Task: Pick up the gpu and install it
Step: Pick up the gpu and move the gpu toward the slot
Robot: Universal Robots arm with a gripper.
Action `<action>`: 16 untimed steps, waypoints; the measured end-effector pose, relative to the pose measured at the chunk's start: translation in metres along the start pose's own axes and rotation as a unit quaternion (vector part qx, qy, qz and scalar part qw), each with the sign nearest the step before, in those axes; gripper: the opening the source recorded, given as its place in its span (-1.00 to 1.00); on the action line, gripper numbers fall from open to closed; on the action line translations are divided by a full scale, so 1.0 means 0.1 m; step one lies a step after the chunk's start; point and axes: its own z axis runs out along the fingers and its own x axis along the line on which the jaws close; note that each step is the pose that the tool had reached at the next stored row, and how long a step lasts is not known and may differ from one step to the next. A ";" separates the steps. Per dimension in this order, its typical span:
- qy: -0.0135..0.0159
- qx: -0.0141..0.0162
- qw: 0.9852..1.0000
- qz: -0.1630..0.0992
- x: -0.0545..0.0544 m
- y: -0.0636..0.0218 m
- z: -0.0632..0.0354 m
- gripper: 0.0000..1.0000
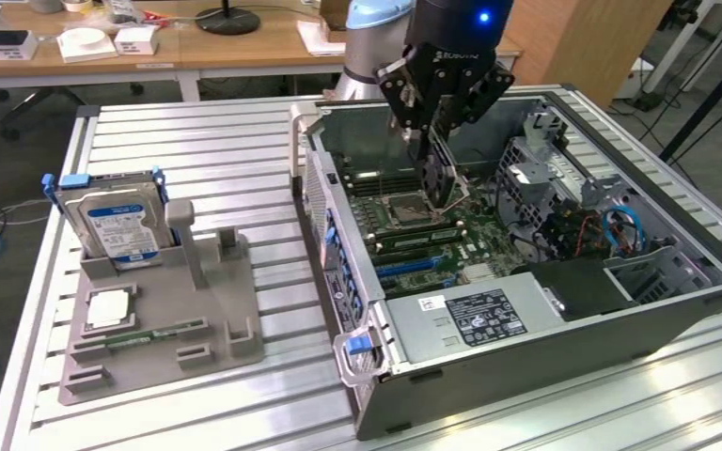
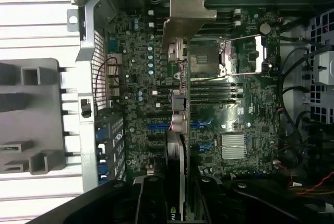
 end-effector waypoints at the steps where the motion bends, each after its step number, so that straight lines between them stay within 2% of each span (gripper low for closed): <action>1: 0.000 0.000 1.000 0.000 -0.01 0.000 0.000 -0.46; 4: 0.000 0.000 1.000 0.000 -0.04 0.002 0.001 -0.46; 5: 0.000 0.000 1.000 0.000 -0.11 0.007 0.003 -0.46; 7: 0.000 0.000 1.000 0.000 -0.13 0.008 0.004 -0.46; 8: 0.000 0.000 1.000 0.000 -0.19 0.012 0.005 -0.46; 12: 0.000 0.000 1.000 0.000 -0.23 0.015 0.006 -0.46; 13: 0.000 0.000 1.000 0.000 -0.37 0.024 0.011 -0.46; 16: 0.000 0.000 1.000 0.000 -0.38 0.024 0.011 -0.46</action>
